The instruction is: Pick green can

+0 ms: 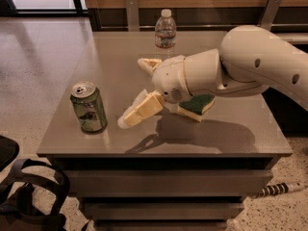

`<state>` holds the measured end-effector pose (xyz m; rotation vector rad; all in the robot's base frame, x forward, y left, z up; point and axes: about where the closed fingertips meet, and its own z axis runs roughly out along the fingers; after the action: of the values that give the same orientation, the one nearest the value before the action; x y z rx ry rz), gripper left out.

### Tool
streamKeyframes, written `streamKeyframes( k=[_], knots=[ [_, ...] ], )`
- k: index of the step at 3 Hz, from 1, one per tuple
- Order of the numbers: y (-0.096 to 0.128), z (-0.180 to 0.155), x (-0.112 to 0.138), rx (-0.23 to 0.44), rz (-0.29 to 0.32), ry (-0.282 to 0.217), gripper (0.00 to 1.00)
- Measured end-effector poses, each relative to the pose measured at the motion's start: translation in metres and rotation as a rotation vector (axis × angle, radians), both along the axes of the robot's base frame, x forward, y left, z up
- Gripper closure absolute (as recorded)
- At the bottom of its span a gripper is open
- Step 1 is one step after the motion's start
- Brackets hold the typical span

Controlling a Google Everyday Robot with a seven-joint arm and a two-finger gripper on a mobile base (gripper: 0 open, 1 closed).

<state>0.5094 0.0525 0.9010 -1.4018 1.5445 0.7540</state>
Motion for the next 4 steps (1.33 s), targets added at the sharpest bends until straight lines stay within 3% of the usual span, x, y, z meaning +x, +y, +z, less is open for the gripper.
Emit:
streamKeyframes(
  k=[2,4],
  knots=[
    [0.051,-0.003,-0.016,0.105,0.112,-0.014,0.00],
    [0.078,-0.023,-0.012,0.184,0.166,0.010,0.02]
  ],
)
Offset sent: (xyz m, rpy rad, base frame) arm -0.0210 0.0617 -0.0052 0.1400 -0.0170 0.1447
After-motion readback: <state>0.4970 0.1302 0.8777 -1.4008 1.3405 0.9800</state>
